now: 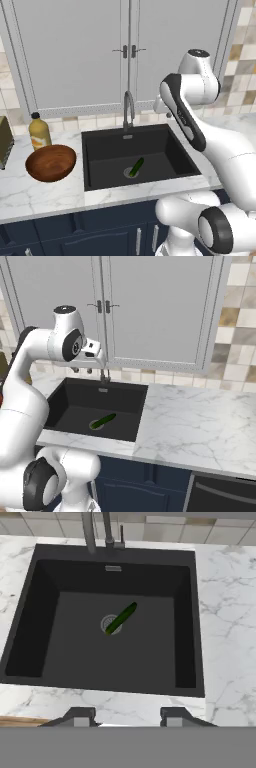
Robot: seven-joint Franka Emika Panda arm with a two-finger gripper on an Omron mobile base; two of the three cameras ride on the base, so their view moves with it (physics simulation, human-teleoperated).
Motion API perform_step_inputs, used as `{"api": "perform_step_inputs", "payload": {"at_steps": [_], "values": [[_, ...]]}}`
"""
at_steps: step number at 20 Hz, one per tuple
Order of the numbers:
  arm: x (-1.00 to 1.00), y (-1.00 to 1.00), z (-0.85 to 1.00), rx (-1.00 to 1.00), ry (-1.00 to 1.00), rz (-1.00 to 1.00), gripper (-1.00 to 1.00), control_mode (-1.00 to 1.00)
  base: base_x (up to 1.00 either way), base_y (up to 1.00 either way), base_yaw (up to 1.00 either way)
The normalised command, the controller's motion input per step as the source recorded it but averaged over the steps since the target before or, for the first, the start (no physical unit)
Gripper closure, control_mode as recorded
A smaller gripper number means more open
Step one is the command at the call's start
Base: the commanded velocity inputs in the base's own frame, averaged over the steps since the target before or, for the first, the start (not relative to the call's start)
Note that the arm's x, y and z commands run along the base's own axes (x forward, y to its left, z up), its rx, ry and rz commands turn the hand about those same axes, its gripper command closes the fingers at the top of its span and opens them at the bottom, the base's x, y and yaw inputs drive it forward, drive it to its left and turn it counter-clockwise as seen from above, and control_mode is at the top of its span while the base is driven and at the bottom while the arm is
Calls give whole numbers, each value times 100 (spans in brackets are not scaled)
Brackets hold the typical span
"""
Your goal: Pick the cucumber from the sink and place it in the bowl. Then pick the bowl and place it in the microwave. Then close the microwave door and press the start button.
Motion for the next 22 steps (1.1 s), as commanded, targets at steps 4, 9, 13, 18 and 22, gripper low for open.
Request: {"api": "perform_step_inputs", "payload": {"at_steps": [4, 9, 13, 18, 22], "values": [[-45, 1, -26, 0, -2, 0, -100, -100, 0, 0, 0], [-76, 33, -83, -5, 10, -22, -100, -100, 0, 0, 0], [-20, 63, -89, 0, 27, -63, -100, -100, 0, 0, 0], [28, 8, -57, 5, 23, -33, -100, -100, 0, 0, 0], [69, -14, -42, 14, 10, -6, -100, -100, 0, 0, 0]]}}
